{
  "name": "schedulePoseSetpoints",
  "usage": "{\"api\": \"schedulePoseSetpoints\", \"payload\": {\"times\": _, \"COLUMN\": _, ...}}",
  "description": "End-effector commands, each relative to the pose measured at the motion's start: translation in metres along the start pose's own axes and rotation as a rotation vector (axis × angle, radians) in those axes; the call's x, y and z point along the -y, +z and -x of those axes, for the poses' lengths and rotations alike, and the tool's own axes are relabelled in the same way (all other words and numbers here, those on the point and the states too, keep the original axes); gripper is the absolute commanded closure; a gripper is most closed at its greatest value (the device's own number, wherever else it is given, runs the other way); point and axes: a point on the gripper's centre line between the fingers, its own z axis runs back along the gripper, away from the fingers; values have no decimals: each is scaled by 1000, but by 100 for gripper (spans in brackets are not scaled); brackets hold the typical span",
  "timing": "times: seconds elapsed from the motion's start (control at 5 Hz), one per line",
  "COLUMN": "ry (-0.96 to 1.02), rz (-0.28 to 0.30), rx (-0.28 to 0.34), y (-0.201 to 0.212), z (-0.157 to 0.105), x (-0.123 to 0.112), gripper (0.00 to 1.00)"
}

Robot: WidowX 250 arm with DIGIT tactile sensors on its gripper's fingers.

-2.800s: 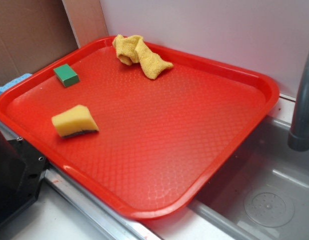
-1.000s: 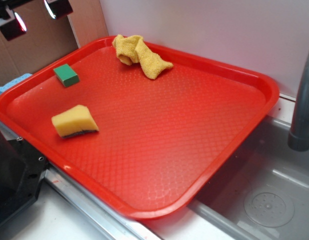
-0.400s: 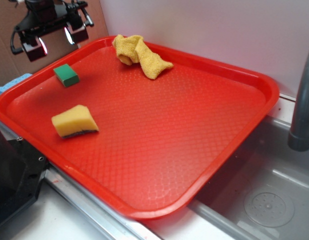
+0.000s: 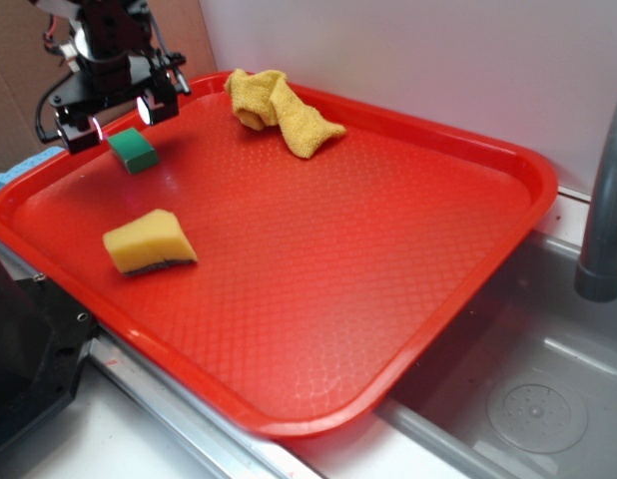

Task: Grab the green block.

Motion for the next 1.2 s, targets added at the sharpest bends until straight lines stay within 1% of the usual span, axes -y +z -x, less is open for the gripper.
{"api": "schedulePoseSetpoints", "payload": {"times": 0.0, "ry": 51, "rz": 15, "rx": 30, "y": -14, "z": -2, "x": -3, "gripper": 0}}
{"api": "schedulePoseSetpoints", "payload": {"times": 0.2, "ry": 54, "rz": 36, "rx": 11, "y": -13, "z": 0, "x": -3, "gripper": 35}}
{"api": "schedulePoseSetpoints", "payload": {"times": 0.4, "ry": 65, "rz": 53, "rx": 13, "y": -12, "z": 1, "x": -3, "gripper": 100}}
{"api": "schedulePoseSetpoints", "payload": {"times": 0.6, "ry": 50, "rz": 65, "rx": -23, "y": -2, "z": -5, "x": -3, "gripper": 100}}
{"api": "schedulePoseSetpoints", "payload": {"times": 0.8, "ry": -98, "rz": 49, "rx": -117, "y": 21, "z": -14, "x": 3, "gripper": 100}}
{"api": "schedulePoseSetpoints", "payload": {"times": 1.0, "ry": -358, "rz": 84, "rx": -259, "y": 47, "z": -19, "x": 17, "gripper": 100}}
